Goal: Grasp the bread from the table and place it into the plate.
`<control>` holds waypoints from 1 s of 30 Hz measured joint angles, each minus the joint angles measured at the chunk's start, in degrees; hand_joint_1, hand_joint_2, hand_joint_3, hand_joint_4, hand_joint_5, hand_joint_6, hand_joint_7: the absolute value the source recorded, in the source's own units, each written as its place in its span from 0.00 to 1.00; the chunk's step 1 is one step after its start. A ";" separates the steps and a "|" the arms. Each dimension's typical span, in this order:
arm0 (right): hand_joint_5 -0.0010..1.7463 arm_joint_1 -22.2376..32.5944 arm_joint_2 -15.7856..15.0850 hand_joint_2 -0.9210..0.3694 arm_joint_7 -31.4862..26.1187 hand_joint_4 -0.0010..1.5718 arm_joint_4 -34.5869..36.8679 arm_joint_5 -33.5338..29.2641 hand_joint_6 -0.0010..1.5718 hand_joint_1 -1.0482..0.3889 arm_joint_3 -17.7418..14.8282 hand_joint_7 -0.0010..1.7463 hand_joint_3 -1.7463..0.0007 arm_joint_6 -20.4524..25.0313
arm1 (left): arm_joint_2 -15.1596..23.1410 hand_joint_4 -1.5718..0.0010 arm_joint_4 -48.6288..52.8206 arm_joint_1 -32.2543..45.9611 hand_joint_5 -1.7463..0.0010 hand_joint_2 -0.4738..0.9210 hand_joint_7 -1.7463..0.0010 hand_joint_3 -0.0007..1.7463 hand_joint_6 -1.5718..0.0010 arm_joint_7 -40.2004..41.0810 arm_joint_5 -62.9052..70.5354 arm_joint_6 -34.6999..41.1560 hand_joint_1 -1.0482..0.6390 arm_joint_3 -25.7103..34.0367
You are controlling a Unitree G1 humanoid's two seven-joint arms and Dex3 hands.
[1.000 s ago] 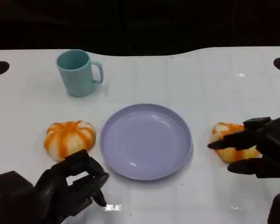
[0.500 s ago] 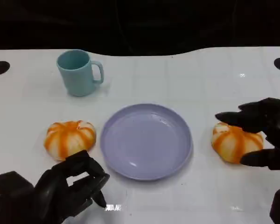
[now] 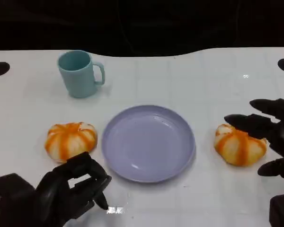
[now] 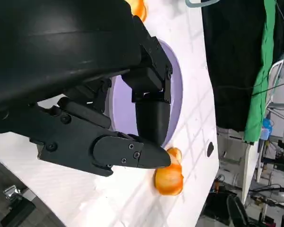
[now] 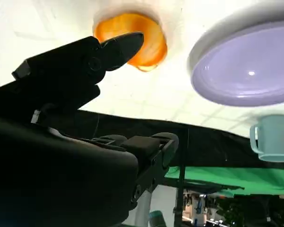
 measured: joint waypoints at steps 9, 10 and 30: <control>0.11 -5.86 0.01 0.12 -0.04 0.10 8.01 -3.42 0.21 0.52 4.49 0.01 0.99 -0.51 | -0.23 0.53 -0.02 -0.09 0.00 1.00 0.13 0.15 0.57 0.45 0.12 0.11 0.29 -0.16; 0.11 -6.38 0.02 0.12 -0.19 0.11 9.13 -3.69 0.21 0.53 5.02 0.01 0.99 -0.50 | -0.23 0.53 -0.02 -0.09 0.00 1.00 0.13 0.15 0.57 0.45 0.11 0.12 0.29 -0.17; 0.08 -21.78 4.06 0.11 -5.12 0.17 37.55 -7.69 0.23 0.49 16.72 0.01 0.99 -0.85 | -0.23 0.54 -0.43 -0.05 0.00 1.00 0.13 0.15 0.57 1.00 0.22 0.60 0.29 -0.20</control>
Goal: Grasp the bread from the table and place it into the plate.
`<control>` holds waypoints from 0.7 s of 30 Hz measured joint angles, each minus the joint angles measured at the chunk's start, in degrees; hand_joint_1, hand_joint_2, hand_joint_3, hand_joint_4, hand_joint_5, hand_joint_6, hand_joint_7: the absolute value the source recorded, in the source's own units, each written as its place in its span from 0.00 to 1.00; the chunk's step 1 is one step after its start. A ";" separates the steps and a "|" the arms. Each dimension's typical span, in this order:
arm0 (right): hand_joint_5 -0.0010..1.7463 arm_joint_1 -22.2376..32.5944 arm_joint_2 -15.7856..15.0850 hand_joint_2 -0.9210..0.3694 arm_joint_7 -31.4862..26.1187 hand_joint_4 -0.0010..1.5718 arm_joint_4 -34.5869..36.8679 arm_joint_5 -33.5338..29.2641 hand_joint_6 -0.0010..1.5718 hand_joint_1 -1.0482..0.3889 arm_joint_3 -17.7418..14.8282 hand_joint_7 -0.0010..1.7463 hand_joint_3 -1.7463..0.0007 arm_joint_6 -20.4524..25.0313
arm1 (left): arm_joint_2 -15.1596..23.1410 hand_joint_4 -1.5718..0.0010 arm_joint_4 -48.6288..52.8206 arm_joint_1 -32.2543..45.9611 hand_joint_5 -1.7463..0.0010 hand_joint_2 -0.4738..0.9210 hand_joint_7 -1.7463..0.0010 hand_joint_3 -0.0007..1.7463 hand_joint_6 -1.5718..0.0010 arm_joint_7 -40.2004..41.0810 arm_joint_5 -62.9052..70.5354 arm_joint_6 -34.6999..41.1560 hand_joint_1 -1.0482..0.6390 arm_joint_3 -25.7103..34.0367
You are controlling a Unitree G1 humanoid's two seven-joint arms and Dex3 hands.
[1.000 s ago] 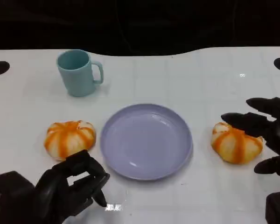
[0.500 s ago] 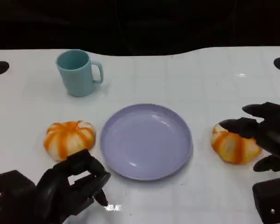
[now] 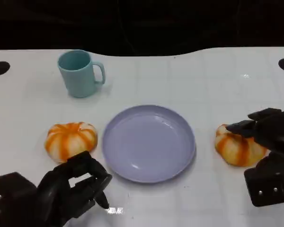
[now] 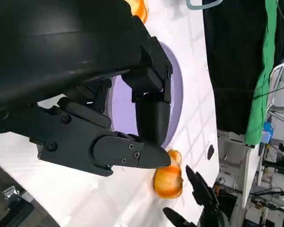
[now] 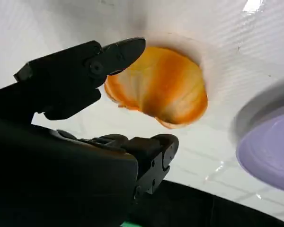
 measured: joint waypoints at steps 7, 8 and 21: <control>0.07 -3.55 1.96 0.09 -1.26 0.22 6.03 0.17 0.26 0.50 2.81 0.01 0.99 -1.10 | -0.02 0.53 -0.25 0.04 0.00 1.00 0.13 0.14 0.57 0.01 -0.11 0.40 0.29 0.04; 0.07 -3.96 2.23 0.09 -1.26 0.22 6.66 0.27 0.27 0.50 3.19 0.01 0.99 -1.21 | -0.04 0.54 -0.43 0.06 0.00 1.00 0.13 0.14 0.57 0.01 -0.12 0.53 0.29 0.02; 0.72 -7.64 6.43 0.01 -1.74 0.54 9.59 2.35 0.75 0.65 5.04 0.06 0.99 2.33 | -0.12 0.54 -2.04 0.41 0.00 1.00 0.12 0.14 0.57 0.23 -0.15 1.85 0.29 -0.01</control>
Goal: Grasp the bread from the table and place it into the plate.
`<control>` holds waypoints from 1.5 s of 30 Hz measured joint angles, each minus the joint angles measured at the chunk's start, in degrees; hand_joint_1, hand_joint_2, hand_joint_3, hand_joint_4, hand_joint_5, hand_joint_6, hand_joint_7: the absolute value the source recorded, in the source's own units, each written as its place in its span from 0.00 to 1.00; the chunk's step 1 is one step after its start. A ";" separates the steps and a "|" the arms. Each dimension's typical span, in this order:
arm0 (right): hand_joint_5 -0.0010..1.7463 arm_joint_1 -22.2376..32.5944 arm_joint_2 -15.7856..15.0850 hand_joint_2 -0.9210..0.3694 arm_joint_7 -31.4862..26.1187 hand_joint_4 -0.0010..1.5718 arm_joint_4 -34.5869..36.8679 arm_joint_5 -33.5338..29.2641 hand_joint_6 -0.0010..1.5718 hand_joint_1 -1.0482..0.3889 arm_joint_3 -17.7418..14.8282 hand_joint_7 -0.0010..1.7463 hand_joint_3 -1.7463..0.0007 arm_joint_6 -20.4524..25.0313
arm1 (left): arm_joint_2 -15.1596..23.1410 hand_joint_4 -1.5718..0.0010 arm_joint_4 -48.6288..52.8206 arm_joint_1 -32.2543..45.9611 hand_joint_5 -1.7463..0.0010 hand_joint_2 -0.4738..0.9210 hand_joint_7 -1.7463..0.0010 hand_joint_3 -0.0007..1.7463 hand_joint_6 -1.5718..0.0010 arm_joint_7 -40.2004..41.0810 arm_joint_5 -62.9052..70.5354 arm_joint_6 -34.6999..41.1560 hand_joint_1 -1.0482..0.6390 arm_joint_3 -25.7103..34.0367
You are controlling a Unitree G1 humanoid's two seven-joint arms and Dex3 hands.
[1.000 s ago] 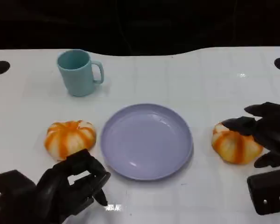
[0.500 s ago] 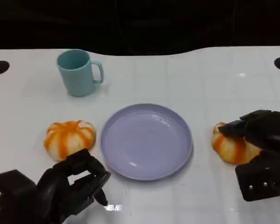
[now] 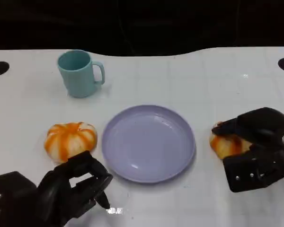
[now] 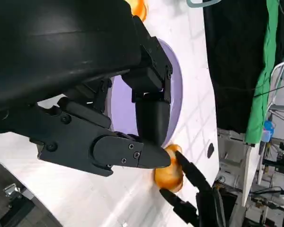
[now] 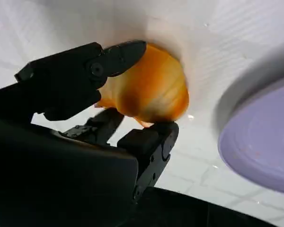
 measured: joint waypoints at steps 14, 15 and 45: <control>1.00 -3.86 1.90 0.10 -13.66 0.53 9.91 1.17 0.54 0.67 0.14 0.75 0.75 -4.04 | 0.00 0.54 -0.80 0.14 0.00 1.00 0.13 0.14 0.58 0.27 0.05 0.88 0.29 -0.03; 1.00 -4.04 1.97 0.14 -14.90 0.53 10.66 1.26 0.53 0.68 0.14 0.77 0.71 -4.61 | -0.01 0.54 -0.79 0.14 0.00 1.00 0.13 0.14 0.58 0.27 0.05 0.88 0.29 -0.03; 1.00 -3.96 4.25 0.54 -30.88 0.61 7.93 6.65 0.48 0.76 -3.11 0.98 0.26 -16.82 | -0.20 0.54 -0.37 0.13 0.00 1.00 0.13 0.14 0.56 0.24 0.57 0.35 0.30 0.02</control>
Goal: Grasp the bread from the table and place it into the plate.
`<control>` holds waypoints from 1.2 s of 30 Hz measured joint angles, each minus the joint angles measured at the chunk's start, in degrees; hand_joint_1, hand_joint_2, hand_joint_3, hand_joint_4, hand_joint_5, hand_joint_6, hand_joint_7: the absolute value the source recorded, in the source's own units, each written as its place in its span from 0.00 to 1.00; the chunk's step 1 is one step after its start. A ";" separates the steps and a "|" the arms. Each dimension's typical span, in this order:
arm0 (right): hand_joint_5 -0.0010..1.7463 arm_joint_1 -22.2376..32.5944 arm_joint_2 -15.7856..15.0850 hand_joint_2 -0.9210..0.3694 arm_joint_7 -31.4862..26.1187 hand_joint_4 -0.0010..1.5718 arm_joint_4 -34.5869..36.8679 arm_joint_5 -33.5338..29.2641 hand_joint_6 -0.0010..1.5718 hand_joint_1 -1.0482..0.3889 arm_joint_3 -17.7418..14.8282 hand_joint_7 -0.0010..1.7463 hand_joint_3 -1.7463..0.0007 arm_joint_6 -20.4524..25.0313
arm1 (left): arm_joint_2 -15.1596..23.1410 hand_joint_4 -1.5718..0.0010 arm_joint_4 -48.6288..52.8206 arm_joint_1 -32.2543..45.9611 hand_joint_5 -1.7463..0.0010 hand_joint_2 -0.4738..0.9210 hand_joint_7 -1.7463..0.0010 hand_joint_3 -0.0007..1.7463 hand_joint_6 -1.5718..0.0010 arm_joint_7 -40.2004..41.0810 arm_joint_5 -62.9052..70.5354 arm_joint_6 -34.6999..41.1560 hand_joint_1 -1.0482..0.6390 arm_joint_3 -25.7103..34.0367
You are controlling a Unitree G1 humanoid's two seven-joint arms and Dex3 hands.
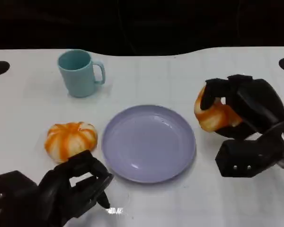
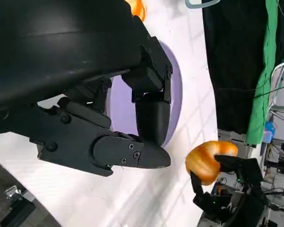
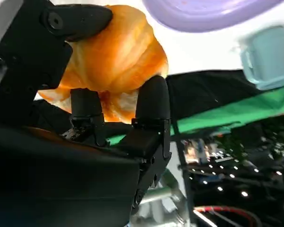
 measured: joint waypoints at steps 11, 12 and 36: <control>1.00 0.19 3.26 0.55 9.95 0.63 -5.24 5.74 0.48 0.73 -1.04 1.00 0.21 -2.43 | 0.01 0.53 0.31 0.00 0.00 1.00 0.13 0.15 0.57 0.00 0.16 -0.64 0.31 -0.14; 1.00 0.19 3.83 0.55 10.59 0.63 -5.34 5.78 0.49 0.73 -0.96 1.00 0.21 -2.44 | 0.01 0.53 0.31 0.00 0.00 1.00 0.13 0.15 0.57 0.00 0.16 -0.69 0.30 -0.14; 1.00 -3.73 13.24 0.50 13.21 0.55 3.64 4.12 0.56 0.65 2.33 0.70 0.25 -4.59 | -0.29 0.52 0.28 0.09 0.00 1.00 0.11 0.15 0.58 0.02 0.39 -0.87 0.31 -0.55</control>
